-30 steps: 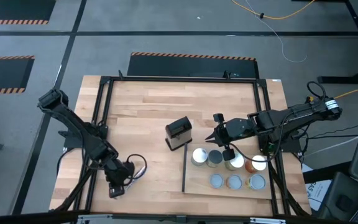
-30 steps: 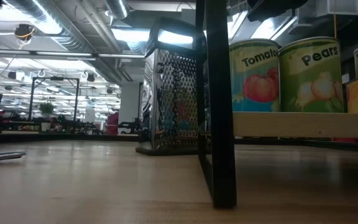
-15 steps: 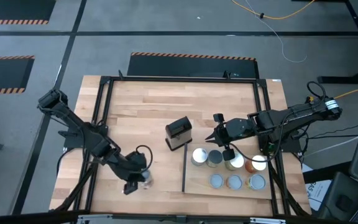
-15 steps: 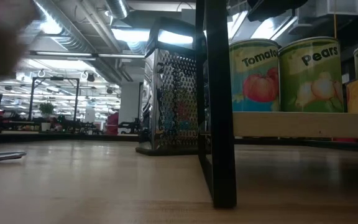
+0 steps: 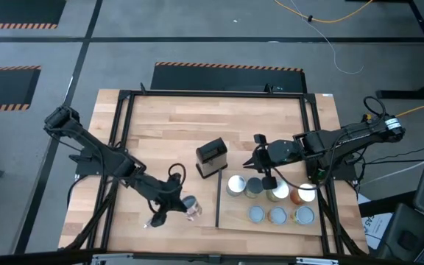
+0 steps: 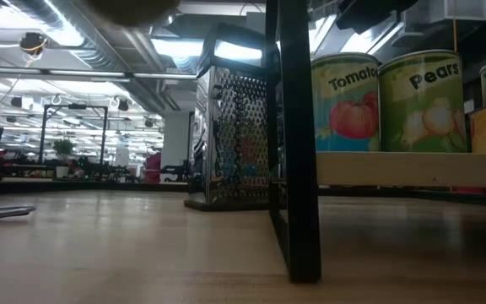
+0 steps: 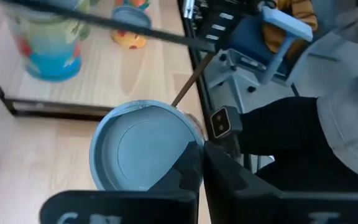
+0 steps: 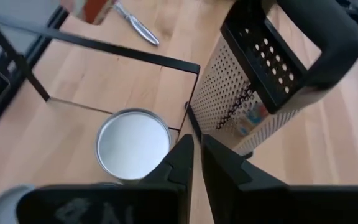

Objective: Pick and place cans onto a shelf
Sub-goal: Put the canned diced tomatoes on the shelf, then adjust the canned goods on the shelf

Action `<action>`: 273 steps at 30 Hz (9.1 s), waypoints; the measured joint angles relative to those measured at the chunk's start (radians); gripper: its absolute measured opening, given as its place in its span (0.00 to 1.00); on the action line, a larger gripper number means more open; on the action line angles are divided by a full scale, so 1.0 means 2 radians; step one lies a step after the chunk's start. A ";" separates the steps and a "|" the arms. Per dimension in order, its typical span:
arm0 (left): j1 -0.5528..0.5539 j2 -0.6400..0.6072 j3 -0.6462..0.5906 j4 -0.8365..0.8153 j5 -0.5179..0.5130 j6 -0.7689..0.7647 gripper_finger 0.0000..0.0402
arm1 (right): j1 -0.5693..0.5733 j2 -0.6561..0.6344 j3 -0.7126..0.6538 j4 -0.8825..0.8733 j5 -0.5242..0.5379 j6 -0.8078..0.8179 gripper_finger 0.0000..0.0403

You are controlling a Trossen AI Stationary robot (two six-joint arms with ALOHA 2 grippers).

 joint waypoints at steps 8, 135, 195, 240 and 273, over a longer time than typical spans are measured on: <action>0.001 0.000 0.083 -0.068 0.003 0.086 0.00 | 0.015 -0.009 0.000 -0.001 0.000 0.054 0.09; 0.107 0.222 0.499 -0.292 -0.073 0.317 0.00 | 0.047 -0.127 -0.074 -0.078 0.000 0.147 0.09; -0.037 -0.054 -0.061 0.064 -0.140 0.208 0.00 | 0.176 0.199 0.218 0.004 0.031 0.239 0.40; -0.037 -0.054 -0.061 0.062 -0.125 0.213 0.01 | 0.171 0.325 0.243 -0.166 -0.018 0.605 0.40; -0.043 -0.289 -0.204 0.150 -0.211 0.263 0.00 | 0.155 0.340 0.243 -0.168 -0.023 0.543 0.02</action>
